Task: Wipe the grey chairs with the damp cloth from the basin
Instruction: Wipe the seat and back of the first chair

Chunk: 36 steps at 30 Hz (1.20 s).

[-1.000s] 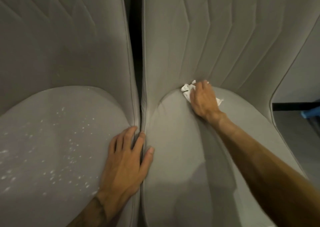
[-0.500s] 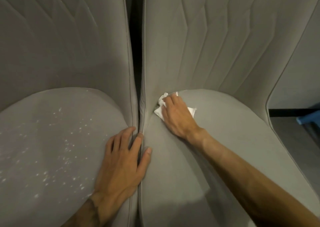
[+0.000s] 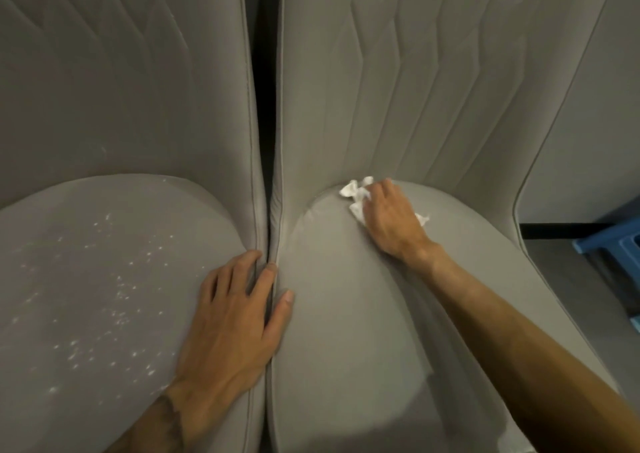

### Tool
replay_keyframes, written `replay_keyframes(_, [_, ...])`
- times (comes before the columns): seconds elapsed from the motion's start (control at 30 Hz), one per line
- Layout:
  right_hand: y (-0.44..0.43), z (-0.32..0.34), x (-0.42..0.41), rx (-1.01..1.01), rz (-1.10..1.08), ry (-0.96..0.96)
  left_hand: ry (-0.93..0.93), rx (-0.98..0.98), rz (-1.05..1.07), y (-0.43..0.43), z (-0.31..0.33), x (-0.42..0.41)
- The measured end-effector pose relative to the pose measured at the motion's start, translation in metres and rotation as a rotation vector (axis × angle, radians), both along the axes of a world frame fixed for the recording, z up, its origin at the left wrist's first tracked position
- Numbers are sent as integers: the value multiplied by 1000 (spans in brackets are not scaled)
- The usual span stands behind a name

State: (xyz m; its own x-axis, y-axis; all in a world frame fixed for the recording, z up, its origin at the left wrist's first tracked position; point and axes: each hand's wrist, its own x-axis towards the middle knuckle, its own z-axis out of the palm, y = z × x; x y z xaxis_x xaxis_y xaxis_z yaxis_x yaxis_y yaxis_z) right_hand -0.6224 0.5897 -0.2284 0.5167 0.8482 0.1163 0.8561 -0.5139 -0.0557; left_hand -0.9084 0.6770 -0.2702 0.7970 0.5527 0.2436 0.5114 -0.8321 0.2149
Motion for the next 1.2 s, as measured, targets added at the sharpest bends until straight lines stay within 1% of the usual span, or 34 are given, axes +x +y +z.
replay_keyframes(0.07, [-3, 0, 9, -5, -128, -37, 7, -13, 7, 0, 1, -1])
replay_keyframes(0.1, [2, -1, 3, 27, -145, -33, 11, -18, 11, -1, 3, -1])
replay_keyframes(0.13, [10, 0, -8, 48, -126, -5, 18, -20, 12, -1, 4, -1])
replay_keyframes(0.2, [27, -2, -34, 70, -1, 54, 33, -17, 12, -1, 6, -1])
replay_keyframes(0.27, [34, -5, -42, 122, 80, 62, 40, -14, 8, -1, 6, 0])
replay_keyframes(0.3, [35, -3, -34, 117, 87, 65, 40, -14, 7, -2, 6, -1])
replay_keyframes(0.4, [39, -3, -11, 33, -29, -14, 45, -17, 12, -2, 4, 0])
replay_keyframes(0.43, [42, -7, -16, 40, -9, -5, 45, -14, 15, -2, 4, 0])
replay_keyframes(0.57, [36, -20, -53, 139, 234, 48, 37, 17, 14, -2, 2, 1])
replay_keyframes(0.6, [33, -19, -51, 130, 238, 54, 28, 30, 13, -2, 2, 2])
replay_keyframes(0.73, [48, -12, -29, 85, 64, 3, 13, 59, 9, -2, 0, 3])
replay_keyframes(0.77, [51, -12, -36, 85, 71, -4, 11, 59, 6, -2, 0, 3])
replay_keyframes(0.9, [30, -17, -77, 189, 294, 59, 21, 58, 6, -3, 1, 2])
replay_keyframes(0.93, [25, -16, -76, 172, 305, 72, 28, 51, 6, -3, 0, 2])
replay_keyframes(1.0, [26, -13, -63, 143, 247, 81, 37, 36, 11, -3, 1, 1])
replay_keyframes(1.1, [40, -14, -57, 179, 171, 59, 24, 22, 17, -3, 1, 2])
replay_keyframes(1.13, [41, -17, -67, 182, 195, 58, 27, 28, 7, -4, 0, 1])
replay_keyframes(1.2, [29, -24, -92, 196, 309, 37, 24, 34, -6, -6, 1, 0])
